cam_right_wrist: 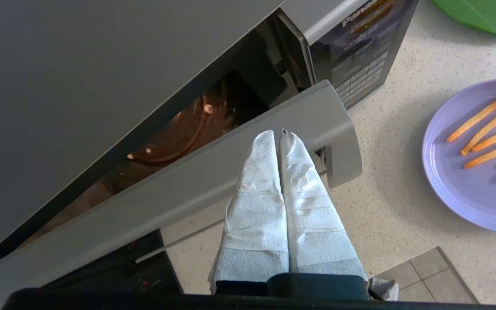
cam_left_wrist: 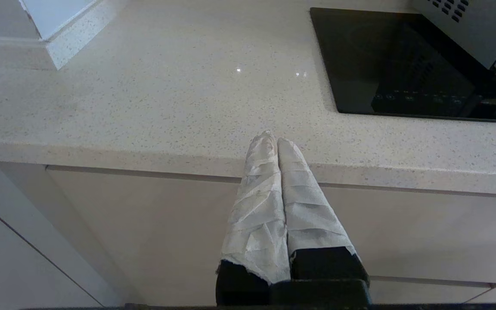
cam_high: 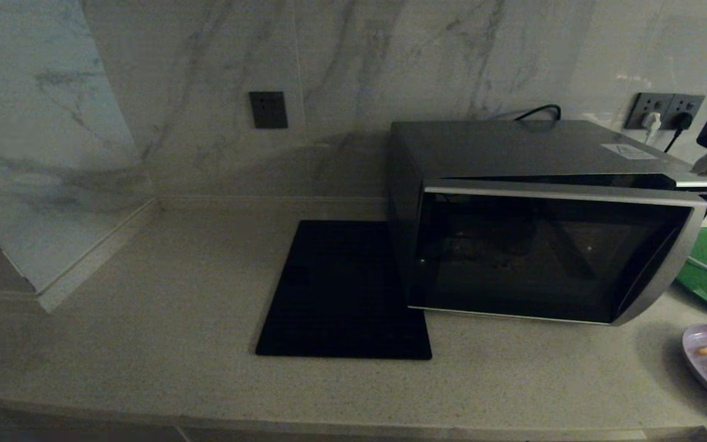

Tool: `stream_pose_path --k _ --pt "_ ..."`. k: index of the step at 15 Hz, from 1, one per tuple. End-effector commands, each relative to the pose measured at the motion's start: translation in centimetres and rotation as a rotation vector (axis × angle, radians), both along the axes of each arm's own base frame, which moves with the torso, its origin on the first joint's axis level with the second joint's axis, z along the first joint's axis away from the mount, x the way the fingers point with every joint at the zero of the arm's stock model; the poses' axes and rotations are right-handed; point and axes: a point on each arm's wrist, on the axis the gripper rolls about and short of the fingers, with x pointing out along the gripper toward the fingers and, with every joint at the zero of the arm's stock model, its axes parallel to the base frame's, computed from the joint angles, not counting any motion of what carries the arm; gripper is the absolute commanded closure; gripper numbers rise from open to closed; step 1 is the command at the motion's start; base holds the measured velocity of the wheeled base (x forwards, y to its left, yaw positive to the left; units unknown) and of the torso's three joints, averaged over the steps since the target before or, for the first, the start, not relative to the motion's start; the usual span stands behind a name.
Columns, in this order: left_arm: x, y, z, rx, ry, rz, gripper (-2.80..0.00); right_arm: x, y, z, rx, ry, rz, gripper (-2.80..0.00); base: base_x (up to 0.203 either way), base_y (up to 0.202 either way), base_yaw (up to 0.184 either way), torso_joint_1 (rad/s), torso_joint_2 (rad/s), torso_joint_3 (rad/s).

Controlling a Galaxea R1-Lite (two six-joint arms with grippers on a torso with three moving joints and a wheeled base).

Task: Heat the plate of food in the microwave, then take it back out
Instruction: Open the microwave oven

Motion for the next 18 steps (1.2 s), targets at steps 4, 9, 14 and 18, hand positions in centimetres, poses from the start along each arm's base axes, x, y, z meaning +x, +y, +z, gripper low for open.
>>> stream_pose_path --k 4,9,14,18 --pt "0.0 0.0 0.0 -0.001 0.0 0.001 0.0 3.1 -0.9 -2.2 0.024 0.034 0.002 0.0 0.0 0.0 0.0 0.0 0.0 0.0" --pt "0.0 0.0 0.0 -0.001 0.0 0.001 0.0 5.2 -2.1 -3.7 0.027 0.034 -0.019 0.0 0.0 0.0 0.0 0.0 0.0 0.0" --pt "0.0 0.0 0.0 -0.001 0.0 0.001 0.0 5.7 -2.5 -4.2 0.029 0.043 -0.029 0.0 0.0 0.0 0.0 0.0 0.0 0.0" --pt "0.0 0.0 0.0 -0.001 0.0 0.001 0.0 3.2 -2.0 -2.8 0.059 0.071 0.002 0.0 0.0 0.0 0.0 0.0 0.0 0.0"
